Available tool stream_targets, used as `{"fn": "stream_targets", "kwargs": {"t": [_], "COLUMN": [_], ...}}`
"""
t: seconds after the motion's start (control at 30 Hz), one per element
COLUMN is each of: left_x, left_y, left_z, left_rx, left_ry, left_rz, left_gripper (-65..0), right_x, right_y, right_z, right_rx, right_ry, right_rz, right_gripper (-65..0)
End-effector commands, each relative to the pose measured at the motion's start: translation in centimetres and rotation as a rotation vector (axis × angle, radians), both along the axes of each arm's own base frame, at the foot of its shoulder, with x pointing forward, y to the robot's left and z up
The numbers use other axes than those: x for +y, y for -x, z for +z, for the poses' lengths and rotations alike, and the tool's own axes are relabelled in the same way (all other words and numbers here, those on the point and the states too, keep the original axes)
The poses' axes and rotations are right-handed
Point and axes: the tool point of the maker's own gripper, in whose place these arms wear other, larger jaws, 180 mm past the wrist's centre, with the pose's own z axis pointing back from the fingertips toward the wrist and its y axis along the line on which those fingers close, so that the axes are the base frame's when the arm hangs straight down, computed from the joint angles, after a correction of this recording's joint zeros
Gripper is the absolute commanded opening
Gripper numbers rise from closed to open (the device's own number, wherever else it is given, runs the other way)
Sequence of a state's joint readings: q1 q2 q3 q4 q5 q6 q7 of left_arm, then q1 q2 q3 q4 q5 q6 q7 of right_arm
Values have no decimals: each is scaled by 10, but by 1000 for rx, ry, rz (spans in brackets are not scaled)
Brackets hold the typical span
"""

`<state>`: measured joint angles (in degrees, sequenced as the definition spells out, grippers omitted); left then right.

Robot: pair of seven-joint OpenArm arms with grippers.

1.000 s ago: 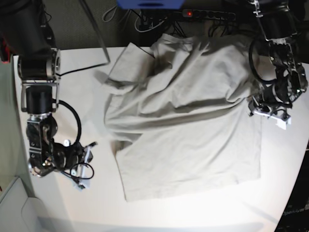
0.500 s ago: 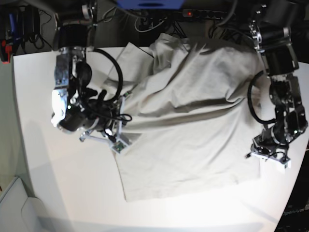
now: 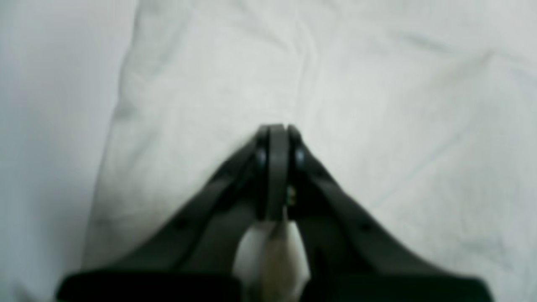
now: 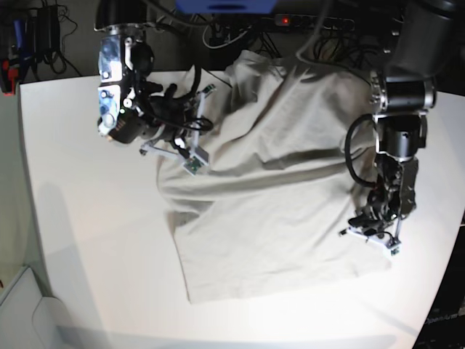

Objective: Layout the t-shirt on the table in an organized manner, then fold the t-shirt properly
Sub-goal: 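Grasp the shirt with both grippers and pull it apart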

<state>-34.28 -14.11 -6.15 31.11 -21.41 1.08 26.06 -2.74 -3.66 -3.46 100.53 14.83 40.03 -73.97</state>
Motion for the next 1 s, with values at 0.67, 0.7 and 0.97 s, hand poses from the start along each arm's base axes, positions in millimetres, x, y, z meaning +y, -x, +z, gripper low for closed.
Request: {"fn": "stream_targets", "kwargs": {"t": [0.67,0.7,0.97], "left_x": [73,78,112], "left_y": [74,79,117], "left_z": [-38,-40,-43], "left_rx": [206,215,222], "left_ry": [-63,-71,-81], "left_rz": [58,62,102], "left_gripper": [-648,-648,-648], "right_x": [-71,-76,-97], "right_y": [-61,-69,-123], "right_z": [-50,-49,-37], "right_rx": [68,64,46], "right_ry": [55,60,43], "right_rz": [-63,-70,-126], "right_gripper": [-650,-650,-650]}}
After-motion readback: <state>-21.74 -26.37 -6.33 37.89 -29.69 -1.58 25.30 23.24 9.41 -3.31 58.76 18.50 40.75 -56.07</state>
